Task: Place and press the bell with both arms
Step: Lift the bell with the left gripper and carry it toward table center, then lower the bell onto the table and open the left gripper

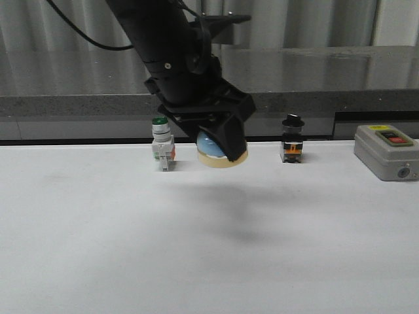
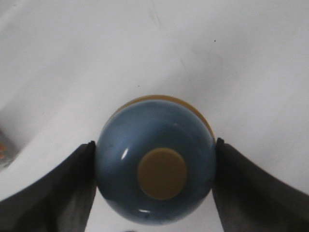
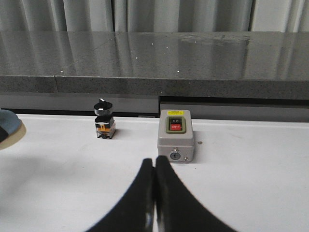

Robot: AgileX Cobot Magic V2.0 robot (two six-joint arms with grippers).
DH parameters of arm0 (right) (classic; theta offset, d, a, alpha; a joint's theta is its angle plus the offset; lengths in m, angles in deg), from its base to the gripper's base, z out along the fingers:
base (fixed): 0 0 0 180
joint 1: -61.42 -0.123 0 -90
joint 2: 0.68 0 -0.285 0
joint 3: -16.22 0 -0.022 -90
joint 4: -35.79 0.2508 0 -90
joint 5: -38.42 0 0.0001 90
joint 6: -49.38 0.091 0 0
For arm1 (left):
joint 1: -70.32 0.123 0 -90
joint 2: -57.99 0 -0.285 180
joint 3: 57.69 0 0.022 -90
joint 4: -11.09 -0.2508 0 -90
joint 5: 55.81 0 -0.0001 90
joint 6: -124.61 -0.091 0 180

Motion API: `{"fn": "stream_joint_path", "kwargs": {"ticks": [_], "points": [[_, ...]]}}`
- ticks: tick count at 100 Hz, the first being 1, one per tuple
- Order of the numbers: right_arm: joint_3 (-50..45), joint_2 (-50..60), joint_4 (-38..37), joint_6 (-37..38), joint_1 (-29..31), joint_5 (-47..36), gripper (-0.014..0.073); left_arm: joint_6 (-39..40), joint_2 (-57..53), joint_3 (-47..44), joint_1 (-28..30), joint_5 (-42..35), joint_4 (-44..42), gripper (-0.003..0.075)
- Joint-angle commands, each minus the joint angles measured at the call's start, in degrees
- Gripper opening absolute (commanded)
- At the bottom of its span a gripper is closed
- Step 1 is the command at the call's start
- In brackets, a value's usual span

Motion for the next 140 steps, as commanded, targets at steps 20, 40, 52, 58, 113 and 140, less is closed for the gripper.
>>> {"fn": "stream_joint_path", "kwargs": {"ticks": [20, 40, 52, 58, 113, 140], "points": [[0.8, 1.1, -0.7, -0.1, -0.1, -4.8, -0.0060, -0.1, 2.5, 5.3, -1.6, 0.0, 0.9, 0.0238], [0.8, 1.1, -0.7, -0.1, -0.1, -4.8, -0.0060, -0.1, 5.2, 5.3, -2.0, 1.7, 0.9, 0.0240], [0.8, 1.1, -0.7, -0.1, -0.1, -4.8, -0.0060, -0.1, 5.5, 5.3, -2.0, 2.4, 0.9, 0.0246], [0.8, 1.1, -0.7, -0.1, -0.1, -4.8, -0.0060, -0.1, 5.5, 5.3, -2.0, 2.6, 1.1, 0.0279], [0.8, 1.1, -0.7, -0.1, -0.1, -4.8, -0.0060, 2.6, 3.5, 5.5, -2.0, 4.6, 2.3, 0.0655], [0.8, 1.1, -0.7, -0.1, -0.1, -4.8, -0.0060, 5.7, -6.1, 5.5, -1.8, 2.2, 2.4, 0.0646]]}}
